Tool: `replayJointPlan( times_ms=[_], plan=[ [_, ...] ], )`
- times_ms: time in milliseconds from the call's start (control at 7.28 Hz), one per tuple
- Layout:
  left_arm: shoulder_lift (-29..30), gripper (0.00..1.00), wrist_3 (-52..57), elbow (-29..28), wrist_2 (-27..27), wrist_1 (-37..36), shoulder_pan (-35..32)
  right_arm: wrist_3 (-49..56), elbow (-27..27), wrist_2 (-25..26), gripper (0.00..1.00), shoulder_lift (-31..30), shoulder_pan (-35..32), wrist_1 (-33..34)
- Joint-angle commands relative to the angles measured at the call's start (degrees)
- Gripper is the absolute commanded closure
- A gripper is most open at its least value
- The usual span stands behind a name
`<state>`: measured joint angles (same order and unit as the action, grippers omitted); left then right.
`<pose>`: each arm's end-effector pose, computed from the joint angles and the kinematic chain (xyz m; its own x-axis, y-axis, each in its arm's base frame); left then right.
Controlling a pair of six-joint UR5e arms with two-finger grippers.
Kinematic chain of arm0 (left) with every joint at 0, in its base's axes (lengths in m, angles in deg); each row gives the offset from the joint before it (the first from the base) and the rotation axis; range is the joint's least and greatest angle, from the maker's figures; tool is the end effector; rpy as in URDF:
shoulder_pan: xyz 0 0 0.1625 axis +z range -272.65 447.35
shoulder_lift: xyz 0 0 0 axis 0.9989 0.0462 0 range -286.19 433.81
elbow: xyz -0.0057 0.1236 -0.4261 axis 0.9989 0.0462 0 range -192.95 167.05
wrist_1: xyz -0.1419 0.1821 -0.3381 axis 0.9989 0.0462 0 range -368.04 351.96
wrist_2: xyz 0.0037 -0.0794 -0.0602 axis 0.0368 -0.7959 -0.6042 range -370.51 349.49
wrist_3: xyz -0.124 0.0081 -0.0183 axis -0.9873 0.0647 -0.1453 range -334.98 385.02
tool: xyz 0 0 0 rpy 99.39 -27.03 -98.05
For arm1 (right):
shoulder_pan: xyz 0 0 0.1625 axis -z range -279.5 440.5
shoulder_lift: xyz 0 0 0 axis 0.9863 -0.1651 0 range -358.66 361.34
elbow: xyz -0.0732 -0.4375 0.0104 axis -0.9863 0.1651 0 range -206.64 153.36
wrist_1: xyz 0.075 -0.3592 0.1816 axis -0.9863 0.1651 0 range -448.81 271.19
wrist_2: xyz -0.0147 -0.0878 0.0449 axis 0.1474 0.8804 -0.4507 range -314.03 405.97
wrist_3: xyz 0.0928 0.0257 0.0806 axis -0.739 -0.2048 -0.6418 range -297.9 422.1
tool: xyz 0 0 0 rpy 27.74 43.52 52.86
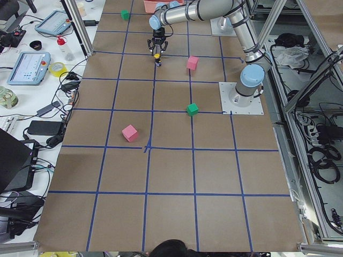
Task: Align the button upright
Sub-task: 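Lower the button onto the table standing on its yellow cap, then open the left gripper and lift it away from the button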
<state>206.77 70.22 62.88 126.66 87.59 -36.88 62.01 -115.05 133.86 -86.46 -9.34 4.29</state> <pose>-0.4142 -0.5355 0.1740 0.0976 0.9949 -0.0252 0.5604 -0.0340 0.8275 0.1365 -0.5096 0.4806 -0.9993 0.0030 -0.0368 0.0046 0.9990 -0.0434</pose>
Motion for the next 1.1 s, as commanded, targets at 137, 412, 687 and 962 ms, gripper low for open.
replayJointPlan(
  times_ms=[137,412,687,962],
  plan=[
    [-5.3,0.38,0.1,0.7,-1.2,0.0,0.2,0.0,-0.1,-0.1,0.00,0.0,0.0,0.1],
    [-8.5,0.38,0.1,0.9,-1.2,0.5,1.4,0.0,-0.1,0.0,0.00,0.0,0.0,0.2],
    [-13.5,0.38,0.0,3.4,-2.4,0.7,4.5,0.0,-0.1,0.0,0.00,0.1,0.0,0.1],
    [-18.2,0.38,-1.1,6.0,-2.5,0.6,7.8,0.0,-0.1,0.0,0.00,0.1,0.0,0.1]
  ],
)
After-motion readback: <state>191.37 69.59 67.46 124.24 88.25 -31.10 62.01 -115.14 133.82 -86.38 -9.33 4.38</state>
